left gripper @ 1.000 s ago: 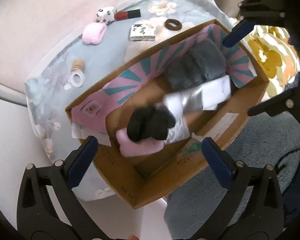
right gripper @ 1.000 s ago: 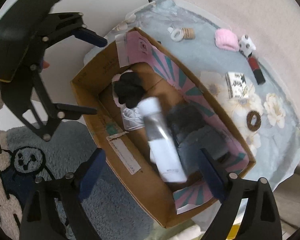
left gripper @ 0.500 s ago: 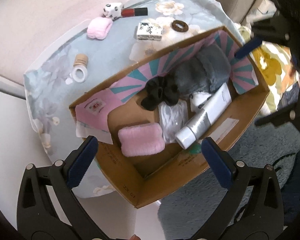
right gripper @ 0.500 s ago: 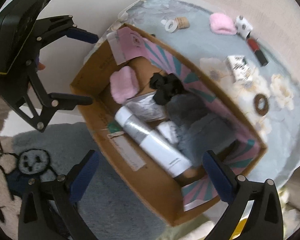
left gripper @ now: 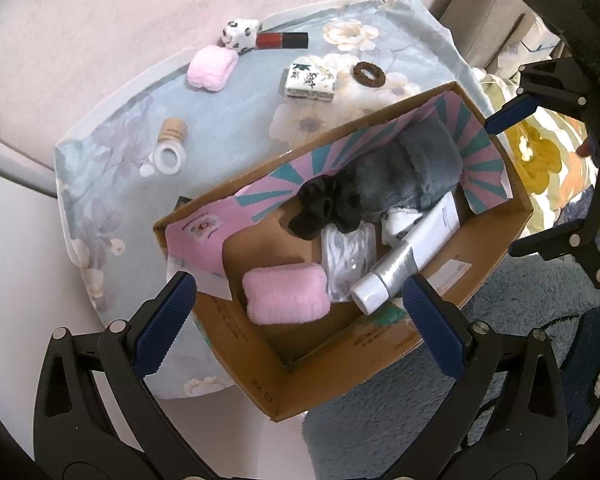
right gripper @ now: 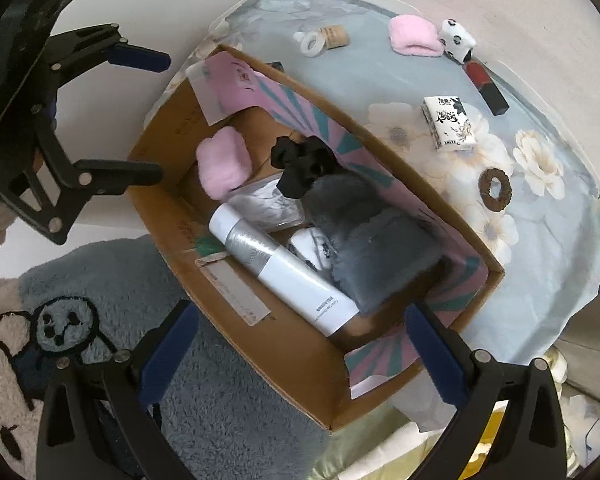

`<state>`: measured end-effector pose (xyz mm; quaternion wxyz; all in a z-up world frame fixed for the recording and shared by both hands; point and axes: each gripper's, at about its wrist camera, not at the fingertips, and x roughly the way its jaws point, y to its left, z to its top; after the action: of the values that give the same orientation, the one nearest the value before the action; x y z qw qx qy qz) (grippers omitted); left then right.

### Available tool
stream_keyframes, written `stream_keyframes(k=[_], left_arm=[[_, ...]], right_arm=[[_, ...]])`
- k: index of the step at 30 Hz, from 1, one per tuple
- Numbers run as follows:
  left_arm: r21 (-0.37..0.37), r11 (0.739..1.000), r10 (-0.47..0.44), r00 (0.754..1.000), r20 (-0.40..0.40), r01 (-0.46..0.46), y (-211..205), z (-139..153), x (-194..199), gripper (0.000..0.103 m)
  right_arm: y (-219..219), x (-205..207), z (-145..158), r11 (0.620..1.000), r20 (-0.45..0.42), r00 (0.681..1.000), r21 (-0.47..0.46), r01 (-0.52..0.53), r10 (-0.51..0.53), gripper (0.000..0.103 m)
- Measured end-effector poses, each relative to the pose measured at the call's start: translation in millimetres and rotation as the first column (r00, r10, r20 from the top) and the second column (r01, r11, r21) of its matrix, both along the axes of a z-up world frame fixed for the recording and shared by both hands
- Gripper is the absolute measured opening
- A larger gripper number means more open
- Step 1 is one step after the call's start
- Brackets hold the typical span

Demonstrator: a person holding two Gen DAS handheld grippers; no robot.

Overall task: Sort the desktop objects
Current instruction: 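Withdraw both open grippers from the box toward the remaining items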

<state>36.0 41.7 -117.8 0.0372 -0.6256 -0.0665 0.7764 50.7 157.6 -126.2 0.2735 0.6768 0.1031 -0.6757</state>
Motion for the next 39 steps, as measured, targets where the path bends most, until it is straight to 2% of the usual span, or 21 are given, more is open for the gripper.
stream_keyframes(k=[7, 18, 22, 30, 39], left_arm=[[0.0, 1.0, 0.005, 1.0, -0.016, -0.005, 4, 4, -2, 0.103], [-0.005, 0.997, 0.082, 0.996, -0.032, -0.082, -19, 14, 1, 0.103], [-0.013, 0.992, 0.127, 0.99, -0.058, -0.128, -35, 21, 2, 0.103], [-0.034, 0.971, 0.233, 0.969, -0.084, -0.236, -79, 37, 6, 0.103], [-0.015, 0.925, 0.379, 0.925, -0.017, -0.379, -130, 22, 1, 0.103]], right_arm=[[2, -1, -7, 0.999, 0.003, 1.0, 0.041, 0.003, -0.003, 0.103], [8, -19, 28, 0.999, -0.101, 0.995, 0.033, 0.007, -0.004, 0.103], [15, -31, 37, 0.999, -0.126, 0.991, 0.027, 0.04, -0.036, 0.103], [31, -57, 47, 0.995, -0.147, 0.984, 0.001, 0.103, -0.102, 0.103], [47, -85, 44, 0.99, -0.147, 0.98, 0.015, 0.137, -0.134, 0.103]])
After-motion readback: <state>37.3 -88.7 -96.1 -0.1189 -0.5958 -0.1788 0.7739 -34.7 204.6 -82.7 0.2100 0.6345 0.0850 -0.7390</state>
